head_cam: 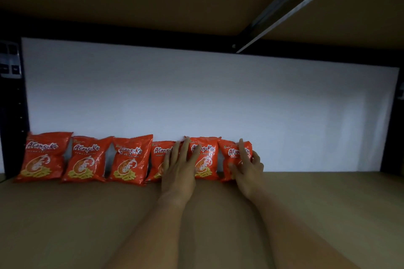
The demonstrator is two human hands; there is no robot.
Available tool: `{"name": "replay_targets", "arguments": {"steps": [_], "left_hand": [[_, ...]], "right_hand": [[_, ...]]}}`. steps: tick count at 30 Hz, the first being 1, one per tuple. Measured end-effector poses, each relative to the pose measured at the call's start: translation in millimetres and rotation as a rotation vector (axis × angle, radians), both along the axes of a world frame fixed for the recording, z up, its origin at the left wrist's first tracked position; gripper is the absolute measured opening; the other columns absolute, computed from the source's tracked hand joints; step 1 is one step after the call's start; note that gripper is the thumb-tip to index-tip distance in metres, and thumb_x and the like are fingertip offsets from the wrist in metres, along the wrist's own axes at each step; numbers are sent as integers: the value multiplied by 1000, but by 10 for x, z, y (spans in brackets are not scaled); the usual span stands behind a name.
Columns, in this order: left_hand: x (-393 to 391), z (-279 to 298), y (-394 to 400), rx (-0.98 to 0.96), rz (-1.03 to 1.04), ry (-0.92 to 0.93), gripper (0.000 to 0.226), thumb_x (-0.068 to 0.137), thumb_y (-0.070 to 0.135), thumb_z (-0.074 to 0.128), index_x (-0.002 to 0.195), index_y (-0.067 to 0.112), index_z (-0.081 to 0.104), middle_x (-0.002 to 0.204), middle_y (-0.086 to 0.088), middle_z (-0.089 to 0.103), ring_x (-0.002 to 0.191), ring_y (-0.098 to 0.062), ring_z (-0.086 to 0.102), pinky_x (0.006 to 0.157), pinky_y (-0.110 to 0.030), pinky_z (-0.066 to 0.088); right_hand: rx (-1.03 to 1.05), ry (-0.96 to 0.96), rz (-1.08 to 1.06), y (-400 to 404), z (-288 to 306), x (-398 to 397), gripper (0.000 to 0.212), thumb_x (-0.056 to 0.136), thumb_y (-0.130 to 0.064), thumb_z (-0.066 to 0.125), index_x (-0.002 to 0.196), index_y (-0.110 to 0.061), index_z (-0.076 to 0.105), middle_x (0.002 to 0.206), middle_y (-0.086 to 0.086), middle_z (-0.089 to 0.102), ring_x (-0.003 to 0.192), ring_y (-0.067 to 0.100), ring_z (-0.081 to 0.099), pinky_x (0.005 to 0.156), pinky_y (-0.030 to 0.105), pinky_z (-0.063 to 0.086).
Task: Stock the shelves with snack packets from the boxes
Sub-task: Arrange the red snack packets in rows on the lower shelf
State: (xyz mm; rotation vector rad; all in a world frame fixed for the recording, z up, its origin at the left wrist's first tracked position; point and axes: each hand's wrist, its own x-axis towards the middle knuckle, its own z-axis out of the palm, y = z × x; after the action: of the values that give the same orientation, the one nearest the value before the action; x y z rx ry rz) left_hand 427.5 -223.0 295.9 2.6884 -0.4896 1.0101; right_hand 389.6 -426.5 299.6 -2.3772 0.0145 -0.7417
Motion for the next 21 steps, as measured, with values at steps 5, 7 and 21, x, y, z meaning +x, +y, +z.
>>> {"name": "replay_targets", "arguments": {"steps": [5, 7, 21], "left_hand": [[-74, 49, 27, -67, -75, 0, 92, 96, 17, 58, 157, 40, -7, 166, 3, -16, 151, -18, -23, 125, -45, -2], [-140, 93, 95, -65, -52, -2, 93, 95, 22, 56, 157, 37, -11, 166, 4, -18, 150, -18, -23, 124, -46, -5], [-127, 100, 417, -213, -54, 73, 84, 95, 15, 63, 159, 26, 9, 165, 5, 8, 150, -21, -4, 122, -36, 15]], "right_hand": [[-79, -17, -8, 6, -37, 54, 79, 98, -44, 54, 151, -52, -5, 160, 12, 5, 142, 41, 19, 113, 55, 27], [-125, -4, -29, 12, -71, 113, 76, 99, -48, 49, 149, -53, -7, 161, 14, 0, 142, 44, 18, 114, 55, 26], [-510, -166, -235, 12, -82, 107, 85, 88, -69, 49, 155, -44, 3, 162, 14, -11, 144, 40, 14, 107, 56, 34]]}}
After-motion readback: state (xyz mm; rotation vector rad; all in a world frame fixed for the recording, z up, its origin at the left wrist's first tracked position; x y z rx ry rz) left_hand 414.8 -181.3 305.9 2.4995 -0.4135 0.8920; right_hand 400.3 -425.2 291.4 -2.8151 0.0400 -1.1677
